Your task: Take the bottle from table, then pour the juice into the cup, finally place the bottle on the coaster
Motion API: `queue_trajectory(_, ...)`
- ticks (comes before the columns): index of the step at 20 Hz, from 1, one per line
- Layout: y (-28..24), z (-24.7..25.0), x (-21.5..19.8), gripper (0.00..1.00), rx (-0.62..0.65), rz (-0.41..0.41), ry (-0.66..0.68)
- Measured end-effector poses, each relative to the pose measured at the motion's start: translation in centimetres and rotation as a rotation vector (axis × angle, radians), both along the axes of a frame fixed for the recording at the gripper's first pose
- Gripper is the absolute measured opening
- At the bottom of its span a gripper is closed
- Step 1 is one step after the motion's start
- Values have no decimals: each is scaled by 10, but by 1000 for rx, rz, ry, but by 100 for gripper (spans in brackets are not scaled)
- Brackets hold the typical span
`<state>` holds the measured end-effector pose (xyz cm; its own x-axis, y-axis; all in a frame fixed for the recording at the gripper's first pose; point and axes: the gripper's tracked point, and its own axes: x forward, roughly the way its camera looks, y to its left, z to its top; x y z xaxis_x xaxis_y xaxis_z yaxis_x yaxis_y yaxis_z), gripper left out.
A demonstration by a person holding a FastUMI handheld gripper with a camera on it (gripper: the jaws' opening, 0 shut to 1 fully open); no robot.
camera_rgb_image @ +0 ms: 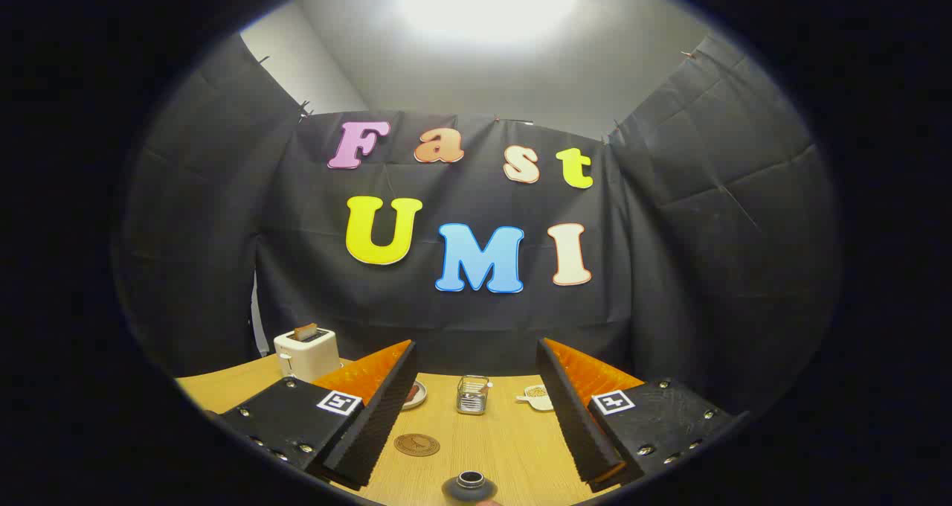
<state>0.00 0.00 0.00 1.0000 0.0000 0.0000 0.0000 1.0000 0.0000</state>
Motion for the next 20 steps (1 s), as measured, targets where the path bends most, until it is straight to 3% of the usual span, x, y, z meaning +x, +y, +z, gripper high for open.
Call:
queue_trajectory(8, 12, 1, -4, 97, 2, 29, -31)
queue_trajectory(20, 1, -1, -6, 97, 9, 3, -63)
